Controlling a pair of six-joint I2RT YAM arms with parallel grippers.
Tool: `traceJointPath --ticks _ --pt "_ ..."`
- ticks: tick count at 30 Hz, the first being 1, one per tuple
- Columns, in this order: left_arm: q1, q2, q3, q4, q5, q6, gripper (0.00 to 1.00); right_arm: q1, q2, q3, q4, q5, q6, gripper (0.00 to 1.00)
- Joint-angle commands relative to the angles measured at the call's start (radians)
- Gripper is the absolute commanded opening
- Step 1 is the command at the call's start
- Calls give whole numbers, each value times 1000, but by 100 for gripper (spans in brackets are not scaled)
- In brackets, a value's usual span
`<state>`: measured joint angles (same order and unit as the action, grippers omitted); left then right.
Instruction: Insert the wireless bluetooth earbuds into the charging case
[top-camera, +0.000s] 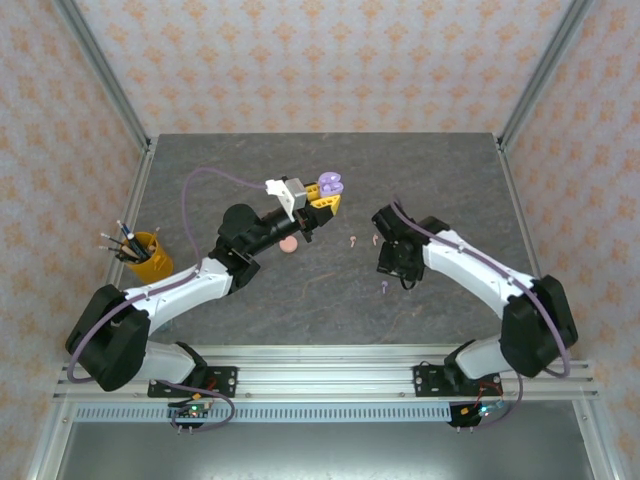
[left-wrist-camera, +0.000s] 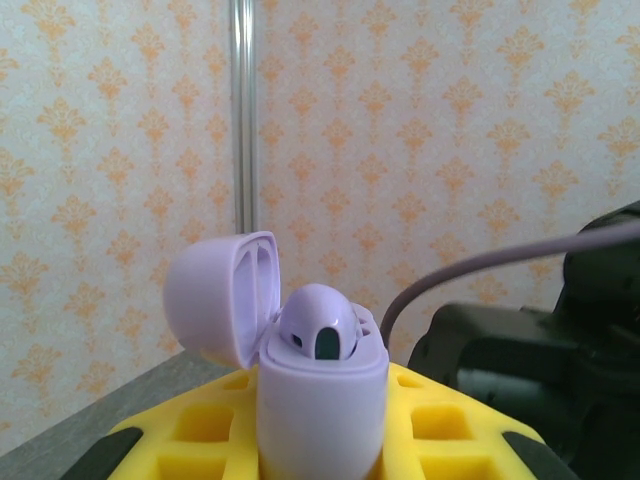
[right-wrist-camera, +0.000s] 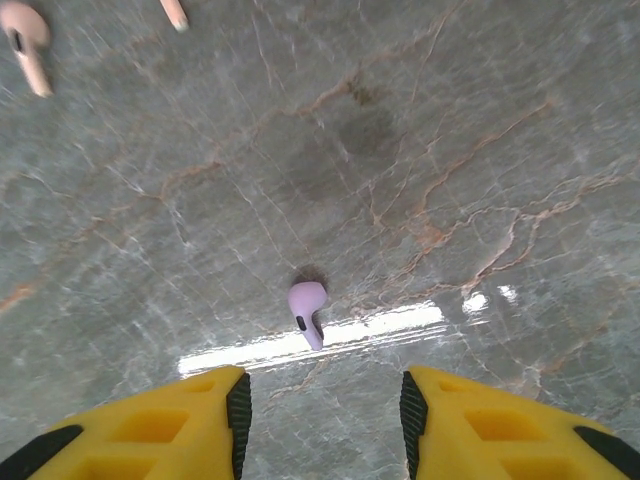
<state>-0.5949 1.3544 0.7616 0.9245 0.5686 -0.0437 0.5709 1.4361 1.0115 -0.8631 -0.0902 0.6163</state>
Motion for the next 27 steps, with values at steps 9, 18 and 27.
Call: traceJointPath --ticks 9,18,27 --pt "7 -24 -5 4 -4 36 0 32 193 0 76 -10 -29 43" --pt "7 -24 -10 3 -6 41 0 34 270 13 107 0 -42 40" --pt "8 -19 -13 2 -7 41 0 30 279 -8 120 13 -43 38"
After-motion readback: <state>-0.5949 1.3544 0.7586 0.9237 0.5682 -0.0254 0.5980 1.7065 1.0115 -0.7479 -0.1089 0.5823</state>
